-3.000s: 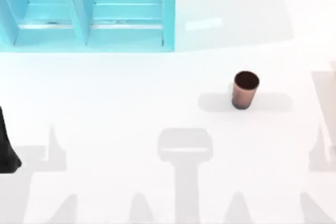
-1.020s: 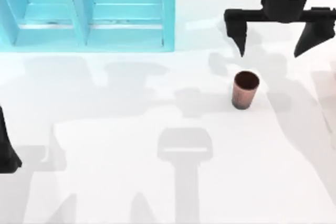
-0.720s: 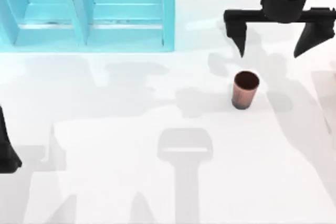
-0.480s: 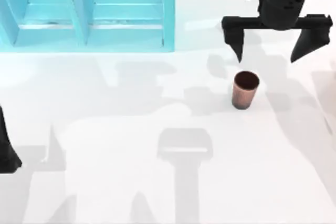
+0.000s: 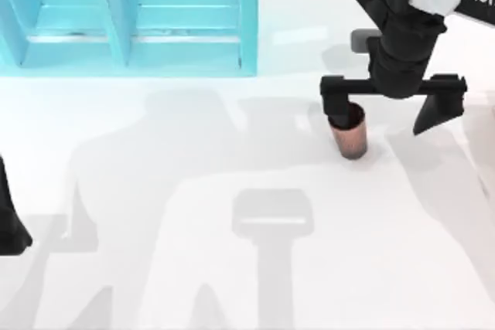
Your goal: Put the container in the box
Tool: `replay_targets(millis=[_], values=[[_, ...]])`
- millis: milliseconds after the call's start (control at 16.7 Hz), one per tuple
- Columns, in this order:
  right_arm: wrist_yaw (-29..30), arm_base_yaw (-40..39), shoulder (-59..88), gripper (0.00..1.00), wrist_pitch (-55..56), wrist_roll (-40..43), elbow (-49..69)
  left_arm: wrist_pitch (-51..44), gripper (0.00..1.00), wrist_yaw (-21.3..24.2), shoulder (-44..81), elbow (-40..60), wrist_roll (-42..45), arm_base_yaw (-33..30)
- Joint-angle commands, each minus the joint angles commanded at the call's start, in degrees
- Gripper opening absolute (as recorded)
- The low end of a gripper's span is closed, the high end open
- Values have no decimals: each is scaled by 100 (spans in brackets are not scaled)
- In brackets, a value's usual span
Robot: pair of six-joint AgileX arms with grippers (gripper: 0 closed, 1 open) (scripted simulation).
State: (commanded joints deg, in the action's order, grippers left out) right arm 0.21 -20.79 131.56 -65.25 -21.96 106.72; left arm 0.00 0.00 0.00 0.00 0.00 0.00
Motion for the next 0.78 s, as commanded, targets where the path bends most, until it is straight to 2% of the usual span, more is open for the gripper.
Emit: replay_targets(millis=[240,780], values=[[0,-1,1,100,19,-1,-19,0,100,0,0,0,0,0],[0,-1,1,32,19,-1,-19,0,100,0,0,0,0,0]])
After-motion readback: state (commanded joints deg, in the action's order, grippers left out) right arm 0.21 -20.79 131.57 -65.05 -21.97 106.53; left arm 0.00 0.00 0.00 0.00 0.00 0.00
